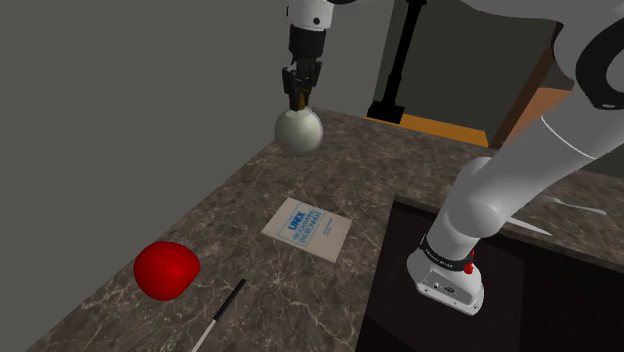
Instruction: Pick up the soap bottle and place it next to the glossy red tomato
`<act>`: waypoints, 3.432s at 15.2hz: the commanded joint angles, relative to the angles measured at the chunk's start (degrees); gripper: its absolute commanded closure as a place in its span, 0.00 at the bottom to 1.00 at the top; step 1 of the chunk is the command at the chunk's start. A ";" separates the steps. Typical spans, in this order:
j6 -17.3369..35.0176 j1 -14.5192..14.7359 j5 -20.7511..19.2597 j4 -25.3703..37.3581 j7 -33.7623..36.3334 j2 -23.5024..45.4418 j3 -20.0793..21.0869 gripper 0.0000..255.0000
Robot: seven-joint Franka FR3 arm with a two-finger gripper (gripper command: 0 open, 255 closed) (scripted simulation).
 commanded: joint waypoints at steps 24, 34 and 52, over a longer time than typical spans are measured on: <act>-7.18 15.11 -16.73 51.81 25.60 46.44 12.58 1.00; 2.37 12.93 -15.56 39.23 25.66 43.37 12.66 1.00; 16.33 11.62 -15.85 25.02 26.27 43.23 12.22 1.00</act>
